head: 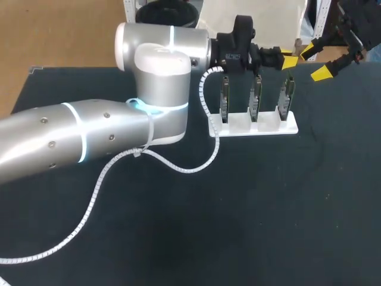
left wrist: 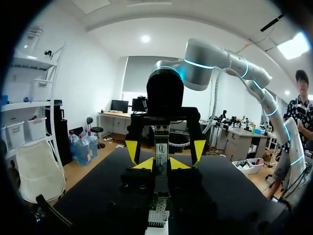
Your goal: Pick up the optical module with the left hand, and insert it into the network port with the right hand.
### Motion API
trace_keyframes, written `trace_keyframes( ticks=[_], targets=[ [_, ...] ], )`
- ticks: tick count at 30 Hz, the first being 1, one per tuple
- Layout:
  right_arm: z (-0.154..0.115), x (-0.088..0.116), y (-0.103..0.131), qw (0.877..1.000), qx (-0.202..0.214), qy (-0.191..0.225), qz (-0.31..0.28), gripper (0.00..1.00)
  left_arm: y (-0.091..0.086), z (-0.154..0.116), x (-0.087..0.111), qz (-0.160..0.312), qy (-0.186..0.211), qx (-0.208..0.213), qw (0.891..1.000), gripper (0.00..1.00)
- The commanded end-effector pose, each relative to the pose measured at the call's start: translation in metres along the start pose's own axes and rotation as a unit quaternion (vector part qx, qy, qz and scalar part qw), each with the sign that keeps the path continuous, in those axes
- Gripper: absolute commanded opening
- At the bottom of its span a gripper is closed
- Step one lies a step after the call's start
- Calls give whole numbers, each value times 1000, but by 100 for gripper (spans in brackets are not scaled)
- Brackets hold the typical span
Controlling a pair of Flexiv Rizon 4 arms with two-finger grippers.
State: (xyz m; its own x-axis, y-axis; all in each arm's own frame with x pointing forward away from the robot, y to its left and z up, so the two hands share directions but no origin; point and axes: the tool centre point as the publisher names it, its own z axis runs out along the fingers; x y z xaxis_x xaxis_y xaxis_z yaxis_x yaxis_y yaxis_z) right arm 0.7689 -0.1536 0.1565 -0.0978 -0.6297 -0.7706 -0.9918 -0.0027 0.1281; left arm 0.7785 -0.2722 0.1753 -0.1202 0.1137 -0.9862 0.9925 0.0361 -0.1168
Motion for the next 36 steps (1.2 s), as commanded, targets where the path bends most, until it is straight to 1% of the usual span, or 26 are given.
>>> trace_keyframes(
  ticks=[1, 31, 36],
  targets=[
    [0, 0, 2, 1000, 3, 0, -1, 100, -6, -2, 1, 0, -3, -8, 1000, 0],
    [0, 0, 2, 1000, 3, 0, -1, 100, -3, 1, 4, -3, -4, -3, 1000, 0],
    [-8, -1, -5, 1000, 18, 9, -7, 100, -3, 1, 4, -3, -4, -3, 1000, 0]
  ],
)
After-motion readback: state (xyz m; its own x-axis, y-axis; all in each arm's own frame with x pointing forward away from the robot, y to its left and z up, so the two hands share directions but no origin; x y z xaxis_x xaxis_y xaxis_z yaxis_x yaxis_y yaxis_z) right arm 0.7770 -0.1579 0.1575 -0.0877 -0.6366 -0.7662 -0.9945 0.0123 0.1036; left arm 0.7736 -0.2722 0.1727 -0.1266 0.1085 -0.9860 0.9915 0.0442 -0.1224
